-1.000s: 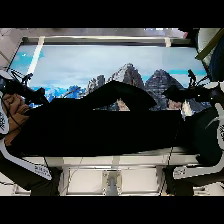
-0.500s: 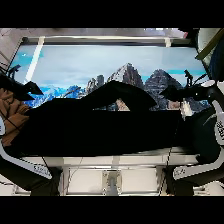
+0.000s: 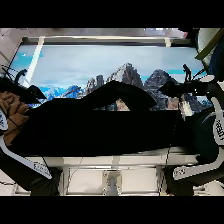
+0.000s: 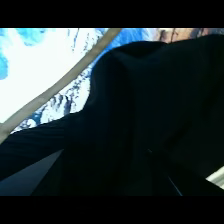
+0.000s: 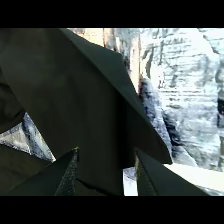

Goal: Fold the clothes and pants, and hang the long-sleeved shirts on hangers.

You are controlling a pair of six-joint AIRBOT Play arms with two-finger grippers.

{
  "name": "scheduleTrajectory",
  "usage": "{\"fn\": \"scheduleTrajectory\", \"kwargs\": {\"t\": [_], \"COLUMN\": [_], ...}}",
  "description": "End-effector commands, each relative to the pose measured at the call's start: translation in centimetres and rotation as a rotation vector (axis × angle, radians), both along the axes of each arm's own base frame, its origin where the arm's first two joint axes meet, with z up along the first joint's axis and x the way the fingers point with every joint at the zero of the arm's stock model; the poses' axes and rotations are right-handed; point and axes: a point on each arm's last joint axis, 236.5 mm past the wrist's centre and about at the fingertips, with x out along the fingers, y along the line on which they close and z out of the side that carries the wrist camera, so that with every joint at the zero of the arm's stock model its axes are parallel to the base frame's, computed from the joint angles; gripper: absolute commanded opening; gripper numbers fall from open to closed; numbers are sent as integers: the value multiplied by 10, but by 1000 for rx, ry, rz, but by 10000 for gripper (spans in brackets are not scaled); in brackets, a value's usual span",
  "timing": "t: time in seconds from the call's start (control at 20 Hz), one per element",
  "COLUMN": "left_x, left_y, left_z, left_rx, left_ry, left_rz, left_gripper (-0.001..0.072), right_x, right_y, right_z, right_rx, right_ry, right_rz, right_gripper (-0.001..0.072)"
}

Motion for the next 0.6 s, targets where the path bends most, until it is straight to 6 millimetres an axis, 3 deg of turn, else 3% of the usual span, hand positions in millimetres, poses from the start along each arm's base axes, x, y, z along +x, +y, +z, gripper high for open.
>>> {"fn": "scheduleTrajectory", "kwargs": {"t": [0.0, 0.05, 0.15, 0.2, 0.25, 0.3, 0.45, 0.55], "left_x": [-10, -14, -14, -14, -14, -13, -3, -2], "left_y": [-2, 3, 2, 1, 0, -1, -15, -19], "left_z": [-12, -15, -15, -14, -14, -14, -9, -9], "left_rx": [2, 28, 22, 17, 17, 12, -27, -28], "left_ry": [55, 72, 71, 72, 72, 69, 29, 19], "left_rz": [-41, -46, -46, -48, -50, -51, -54, -76], "left_gripper": [536, 536, 453, 348, 139, 10, 10, 11], "right_x": [1, 1, 1, 1, 2, 2, 0, -9], "right_y": [3, 3, 2, 2, 2, 2, -2, -17], "right_z": [0, 0, 0, 0, 0, 0, -4, -17], "right_rx": [-3, -4, -5, -5, -7, -7, -33, -114], "right_ry": [-2, -2, -2, -3, -6, -6, 2, 41], "right_rz": [4, 5, 4, 3, 1, 0, 8, 20], "right_gripper": [405, 404, 405, 405, 404, 404, 404, 404]}}
